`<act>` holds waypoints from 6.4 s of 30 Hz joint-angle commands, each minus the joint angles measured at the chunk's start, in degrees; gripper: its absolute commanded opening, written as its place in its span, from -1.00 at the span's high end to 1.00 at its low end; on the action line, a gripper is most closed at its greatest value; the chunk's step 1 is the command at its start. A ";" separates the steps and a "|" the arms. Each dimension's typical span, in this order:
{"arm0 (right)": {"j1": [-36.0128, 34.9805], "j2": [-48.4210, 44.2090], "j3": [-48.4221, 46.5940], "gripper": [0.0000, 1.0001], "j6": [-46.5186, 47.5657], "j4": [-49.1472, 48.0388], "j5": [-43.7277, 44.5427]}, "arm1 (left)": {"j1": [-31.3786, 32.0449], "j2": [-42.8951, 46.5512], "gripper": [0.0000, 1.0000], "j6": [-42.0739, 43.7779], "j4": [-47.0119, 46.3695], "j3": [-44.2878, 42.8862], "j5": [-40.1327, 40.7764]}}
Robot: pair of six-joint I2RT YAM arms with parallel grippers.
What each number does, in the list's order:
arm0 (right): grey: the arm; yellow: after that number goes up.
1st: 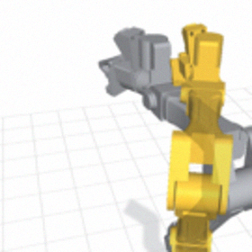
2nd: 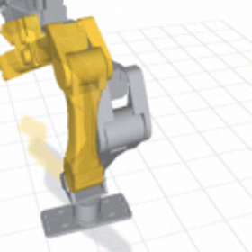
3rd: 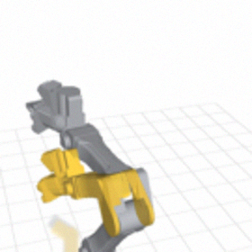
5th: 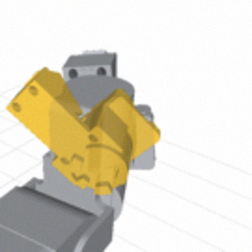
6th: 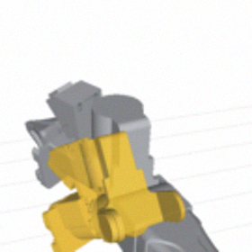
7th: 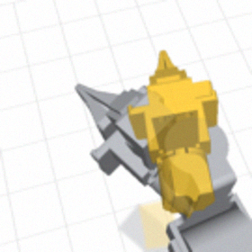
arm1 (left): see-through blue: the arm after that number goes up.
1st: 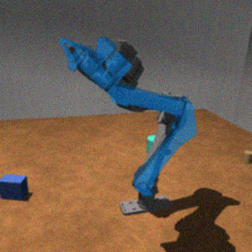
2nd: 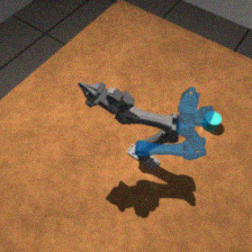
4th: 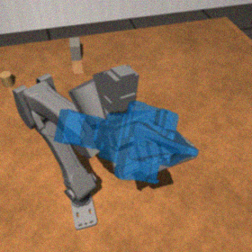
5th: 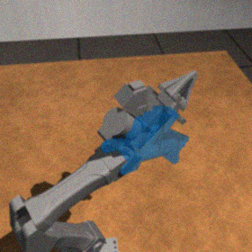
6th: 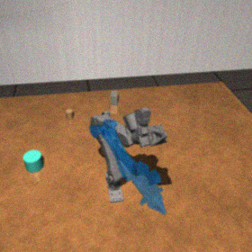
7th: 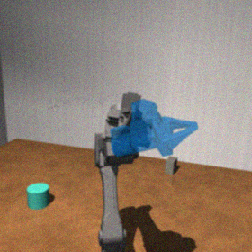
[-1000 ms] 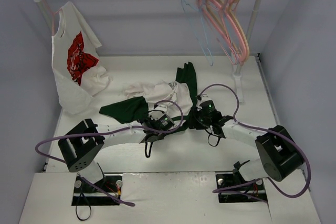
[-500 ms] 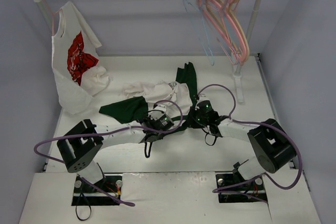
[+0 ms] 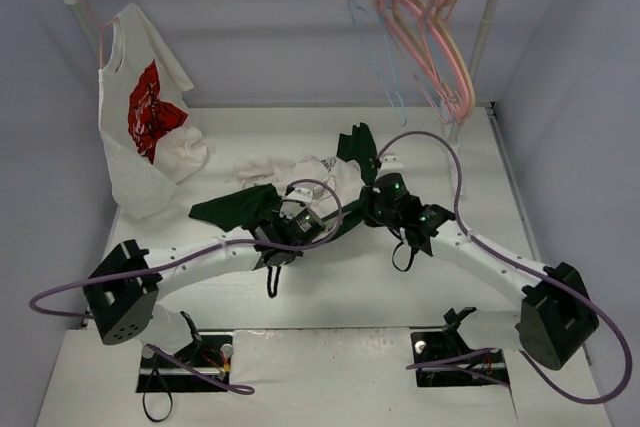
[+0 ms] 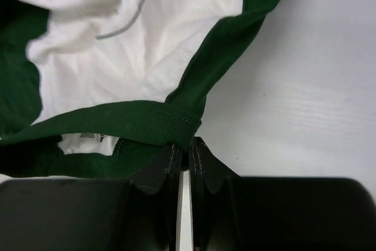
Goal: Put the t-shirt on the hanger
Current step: Move the tshirt to the center of the board, then grab a hanger with the right arm, then place tshirt on hanger
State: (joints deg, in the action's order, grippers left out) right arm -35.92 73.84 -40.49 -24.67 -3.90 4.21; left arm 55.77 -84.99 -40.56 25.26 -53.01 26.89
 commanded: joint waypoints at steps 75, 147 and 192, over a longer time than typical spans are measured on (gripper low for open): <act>-7.41 -14.69 -24.28 -0.33 16.31 17.70 0.45 | -29.40 12.74 -0.20 15.85 -4.97 -12.72 -22.24; 14.13 12.22 -62.00 1.00 30.03 6.28 -2.45 | -38.10 21.62 -0.38 23.07 5.50 -10.88 -20.92; 8.32 -27.08 -17.87 1.00 17.55 17.35 -10.27 | 5.84 3.78 -0.23 8.56 -7.94 11.44 16.79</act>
State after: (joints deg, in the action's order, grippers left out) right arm -27.16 47.37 -57.67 -6.46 17.85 -5.67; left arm 61.19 -81.84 -31.70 19.51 -40.69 41.39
